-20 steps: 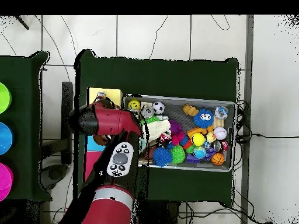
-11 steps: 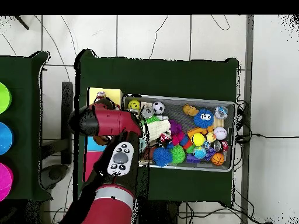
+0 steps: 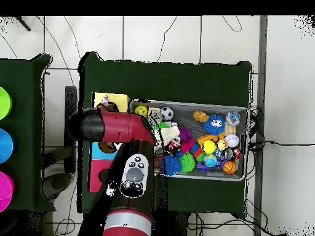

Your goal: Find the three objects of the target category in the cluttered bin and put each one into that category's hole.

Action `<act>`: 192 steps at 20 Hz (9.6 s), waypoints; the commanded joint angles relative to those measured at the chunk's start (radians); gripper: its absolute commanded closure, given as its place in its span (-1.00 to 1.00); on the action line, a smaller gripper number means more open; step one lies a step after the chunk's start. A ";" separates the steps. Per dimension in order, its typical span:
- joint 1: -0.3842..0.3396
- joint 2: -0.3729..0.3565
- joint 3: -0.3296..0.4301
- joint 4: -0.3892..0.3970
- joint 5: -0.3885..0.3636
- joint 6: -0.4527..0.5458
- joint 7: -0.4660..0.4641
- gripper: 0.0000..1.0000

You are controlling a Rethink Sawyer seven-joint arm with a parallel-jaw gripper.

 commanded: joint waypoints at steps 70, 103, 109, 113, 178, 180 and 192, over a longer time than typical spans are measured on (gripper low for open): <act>-0.063 0.044 0.213 0.050 0.045 0.072 0.172 1.00; -0.029 0.036 0.092 -0.091 0.018 0.104 0.179 1.00; -0.041 0.039 0.093 -0.111 0.018 0.113 0.167 1.00; -0.040 0.032 0.090 -0.122 0.018 0.145 0.171 1.00; -0.124 -0.067 0.188 0.012 0.016 0.272 0.122 1.00; -0.122 -0.057 0.181 0.014 0.003 0.254 0.117 1.00; -0.126 -0.047 0.176 0.082 -0.046 0.148 0.073 1.00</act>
